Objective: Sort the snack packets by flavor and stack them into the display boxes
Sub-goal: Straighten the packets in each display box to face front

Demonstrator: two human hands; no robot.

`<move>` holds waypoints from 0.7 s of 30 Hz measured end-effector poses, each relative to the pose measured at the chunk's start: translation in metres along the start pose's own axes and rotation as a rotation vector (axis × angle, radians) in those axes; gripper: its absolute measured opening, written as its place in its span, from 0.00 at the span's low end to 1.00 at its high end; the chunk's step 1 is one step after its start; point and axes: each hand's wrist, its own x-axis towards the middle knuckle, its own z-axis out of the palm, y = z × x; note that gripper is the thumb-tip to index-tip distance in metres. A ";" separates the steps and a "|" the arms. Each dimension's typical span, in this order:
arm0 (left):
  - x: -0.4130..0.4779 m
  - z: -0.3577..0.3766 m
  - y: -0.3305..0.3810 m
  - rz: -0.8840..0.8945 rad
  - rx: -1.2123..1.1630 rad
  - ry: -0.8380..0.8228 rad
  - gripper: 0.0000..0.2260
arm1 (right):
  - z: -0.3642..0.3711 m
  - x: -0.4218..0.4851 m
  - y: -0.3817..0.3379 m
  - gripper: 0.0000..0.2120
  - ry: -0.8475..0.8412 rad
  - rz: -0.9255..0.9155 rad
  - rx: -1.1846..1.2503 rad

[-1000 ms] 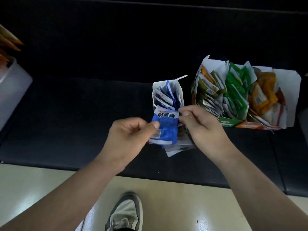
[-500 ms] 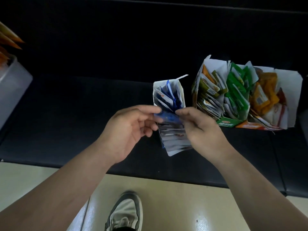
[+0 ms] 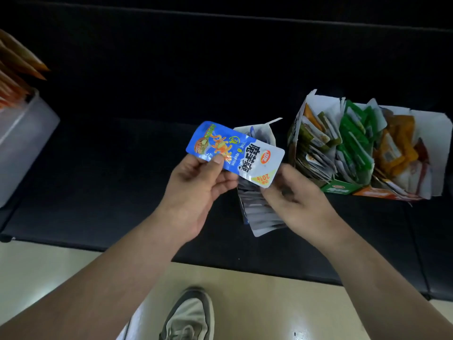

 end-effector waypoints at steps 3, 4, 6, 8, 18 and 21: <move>-0.003 0.001 -0.007 -0.070 -0.101 0.016 0.07 | -0.004 -0.003 0.002 0.20 -0.079 -0.024 -0.009; -0.003 0.001 -0.009 -0.075 -0.080 0.012 0.08 | -0.003 -0.004 0.000 0.20 -0.082 -0.048 0.011; -0.006 0.002 -0.012 -0.069 0.061 -0.003 0.08 | 0.000 -0.004 -0.003 0.16 -0.020 -0.070 0.083; -0.008 0.002 -0.014 -0.060 0.253 -0.012 0.07 | 0.002 0.000 -0.002 0.13 0.067 -0.060 0.078; 0.006 -0.019 0.000 0.662 1.091 0.002 0.30 | -0.012 0.002 -0.001 0.21 0.068 -0.165 -0.310; 0.009 -0.013 0.007 0.750 1.294 -0.120 0.25 | -0.005 -0.001 0.000 0.18 0.049 -0.230 -0.429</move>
